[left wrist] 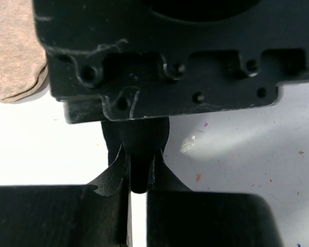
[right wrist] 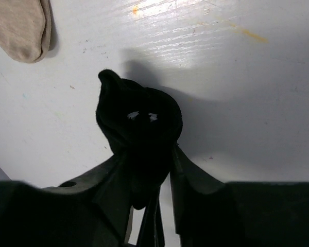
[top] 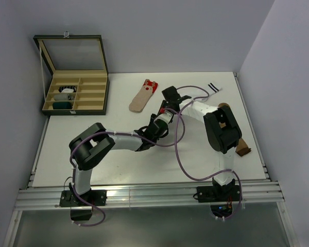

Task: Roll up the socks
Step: Pick up the sock at the center of the board.

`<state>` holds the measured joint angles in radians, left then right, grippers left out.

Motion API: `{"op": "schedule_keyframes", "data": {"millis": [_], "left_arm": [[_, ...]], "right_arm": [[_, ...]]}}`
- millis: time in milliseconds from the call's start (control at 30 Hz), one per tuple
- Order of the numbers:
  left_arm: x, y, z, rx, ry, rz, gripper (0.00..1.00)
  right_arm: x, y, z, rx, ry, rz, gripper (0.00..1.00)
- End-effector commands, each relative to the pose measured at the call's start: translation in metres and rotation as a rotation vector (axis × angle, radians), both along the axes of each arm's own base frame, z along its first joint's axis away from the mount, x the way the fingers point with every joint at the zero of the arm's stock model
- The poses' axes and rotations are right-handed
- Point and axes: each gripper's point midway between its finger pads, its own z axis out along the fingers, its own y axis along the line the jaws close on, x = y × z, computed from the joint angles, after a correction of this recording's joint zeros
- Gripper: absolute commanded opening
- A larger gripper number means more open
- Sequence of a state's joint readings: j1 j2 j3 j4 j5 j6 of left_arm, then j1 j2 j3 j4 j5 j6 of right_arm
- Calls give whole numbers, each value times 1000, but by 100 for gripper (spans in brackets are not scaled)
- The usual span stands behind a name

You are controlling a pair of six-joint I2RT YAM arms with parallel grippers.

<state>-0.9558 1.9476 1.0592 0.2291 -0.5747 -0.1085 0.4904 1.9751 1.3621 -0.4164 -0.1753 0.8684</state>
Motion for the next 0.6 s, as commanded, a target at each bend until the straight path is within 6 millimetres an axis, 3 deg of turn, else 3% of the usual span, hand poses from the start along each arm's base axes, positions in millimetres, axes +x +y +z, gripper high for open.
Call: {"op": "schedule_keyframes", "data": {"millis": [0,33,133,233,333,433,467,533,567], "left_arm": [[-9,25,-31,100,101,16,1],[-11,26,-31,99,103,14,1],[-13,26,-34,105,120,8,1],[-14,25,-34,97,133,2,1],[-17,26,-32,71,159,-7,1],[-19,29,-31,31,213,-6,1],[-16,31,-28,13,227,-1,1],[-23,35,-31,-16,307,6,1],[-19,40,-30,-30,328,25,1]], "right_arm": [[-6,8,27,15,-29,15,41],[-1,6,39,32,-59,2,51],[14,-12,58,46,-101,-49,67],[28,-37,77,33,-147,-110,77],[32,-61,85,29,-165,-162,81],[35,-99,84,16,-170,-236,81],[31,-116,75,9,-150,-263,81],[26,-131,81,25,-173,-284,81],[18,-144,71,14,-154,-301,81]]}}
